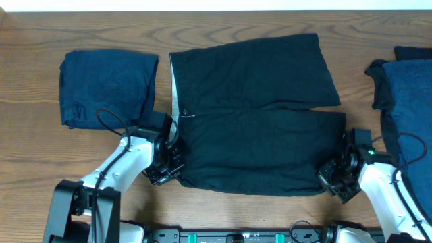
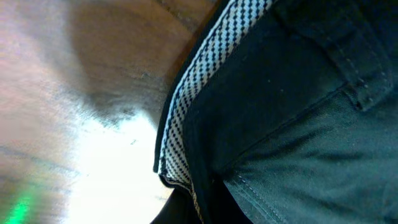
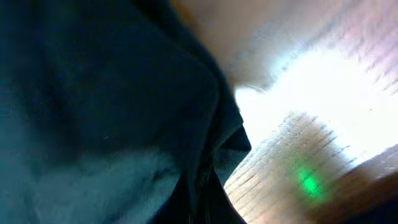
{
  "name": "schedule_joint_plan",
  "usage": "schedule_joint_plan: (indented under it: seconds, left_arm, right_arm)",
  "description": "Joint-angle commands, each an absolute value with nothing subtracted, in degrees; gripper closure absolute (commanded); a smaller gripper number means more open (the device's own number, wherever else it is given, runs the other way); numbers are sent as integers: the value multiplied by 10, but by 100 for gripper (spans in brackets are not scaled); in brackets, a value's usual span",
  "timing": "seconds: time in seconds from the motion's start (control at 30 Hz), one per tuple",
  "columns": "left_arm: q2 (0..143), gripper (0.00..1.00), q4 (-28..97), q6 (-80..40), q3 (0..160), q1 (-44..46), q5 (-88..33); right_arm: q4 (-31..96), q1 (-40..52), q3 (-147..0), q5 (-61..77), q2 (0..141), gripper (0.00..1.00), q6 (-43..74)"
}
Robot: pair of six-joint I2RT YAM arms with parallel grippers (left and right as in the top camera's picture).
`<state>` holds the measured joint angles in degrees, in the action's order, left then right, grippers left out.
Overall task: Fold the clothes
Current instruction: 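Lift the bottom hems with both grippers and fold them up to the waistband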
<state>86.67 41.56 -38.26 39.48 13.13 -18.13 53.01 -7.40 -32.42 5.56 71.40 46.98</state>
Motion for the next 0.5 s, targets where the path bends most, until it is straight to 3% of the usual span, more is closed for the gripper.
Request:
schedule_joint_plan:
  seconds: [0.0, 0.47]
  left_arm:
    - [836, 93, 428, -364, 387, 129, -163]
    - [718, 94, 555, -305, 472, 129, -162]
  right_arm:
    - [551, -75, -375, 56, 715, 99, 403]
    - [664, -75, -554, 56, 715, 99, 273]
